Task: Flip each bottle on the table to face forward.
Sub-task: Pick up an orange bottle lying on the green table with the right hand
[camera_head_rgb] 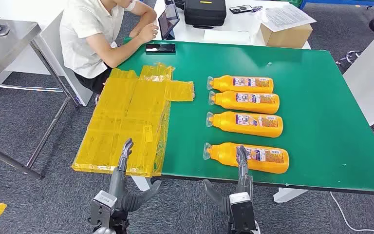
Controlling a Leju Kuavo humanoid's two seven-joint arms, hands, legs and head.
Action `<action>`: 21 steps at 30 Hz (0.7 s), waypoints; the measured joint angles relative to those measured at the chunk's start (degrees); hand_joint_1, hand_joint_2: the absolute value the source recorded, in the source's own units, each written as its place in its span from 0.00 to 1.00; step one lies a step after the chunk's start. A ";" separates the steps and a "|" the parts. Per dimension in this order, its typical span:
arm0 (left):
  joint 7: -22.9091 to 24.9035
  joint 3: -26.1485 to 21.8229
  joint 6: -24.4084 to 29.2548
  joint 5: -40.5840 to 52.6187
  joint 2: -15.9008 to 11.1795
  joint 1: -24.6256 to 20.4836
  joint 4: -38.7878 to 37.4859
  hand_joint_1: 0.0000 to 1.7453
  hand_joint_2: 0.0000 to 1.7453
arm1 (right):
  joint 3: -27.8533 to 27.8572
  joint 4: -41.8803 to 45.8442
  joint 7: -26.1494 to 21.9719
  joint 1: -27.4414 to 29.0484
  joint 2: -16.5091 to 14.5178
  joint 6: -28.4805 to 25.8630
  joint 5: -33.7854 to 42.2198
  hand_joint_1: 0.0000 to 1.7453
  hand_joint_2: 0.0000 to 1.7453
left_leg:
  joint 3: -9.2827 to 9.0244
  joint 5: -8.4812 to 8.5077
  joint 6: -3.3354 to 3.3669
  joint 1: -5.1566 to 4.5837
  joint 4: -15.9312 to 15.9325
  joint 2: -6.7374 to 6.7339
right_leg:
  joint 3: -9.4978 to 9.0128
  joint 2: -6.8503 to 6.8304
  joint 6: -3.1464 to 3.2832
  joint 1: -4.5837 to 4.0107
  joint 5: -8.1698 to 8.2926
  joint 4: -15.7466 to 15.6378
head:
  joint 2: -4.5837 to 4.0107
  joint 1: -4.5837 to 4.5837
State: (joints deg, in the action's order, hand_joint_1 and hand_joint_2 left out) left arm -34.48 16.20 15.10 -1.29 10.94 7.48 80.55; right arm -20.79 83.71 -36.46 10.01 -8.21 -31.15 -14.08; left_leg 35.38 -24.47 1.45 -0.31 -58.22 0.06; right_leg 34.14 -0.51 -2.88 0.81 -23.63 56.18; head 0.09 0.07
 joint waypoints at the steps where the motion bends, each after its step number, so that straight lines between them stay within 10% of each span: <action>1: 0.01 0.02 0.02 0.00 0.08 -0.18 -0.07 0.00 1.00 | 0.00 0.01 -0.09 -0.03 0.17 -0.72 -1.16 0.00 1.00 | 0.00 0.00 0.00 0.00 0.00 0.00 | 0.00 0.00 0.00 0.00 0.00 0.00 | 0.00 0.00; 21: 0.87 4.08 -0.22 0.02 1.11 -6.05 -6.76 0.00 1.00 | 4.18 -0.64 5.15 -4.23 7.32 -4.20 -24.24 0.00 1.00 | 0.00 0.01 0.01 -0.01 -0.02 -0.01 | -0.02 0.00 -0.02 0.00 0.03 0.00 | 0.00 0.01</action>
State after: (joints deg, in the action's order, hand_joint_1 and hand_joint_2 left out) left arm -33.61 20.27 14.89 -1.27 12.05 1.43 73.79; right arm -16.61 83.07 -31.31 5.78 -0.89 -35.35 -38.32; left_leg 35.39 -24.47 1.46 -0.32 -58.23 0.05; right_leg 34.12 -0.51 -2.89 0.81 -23.60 56.18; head 0.09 0.07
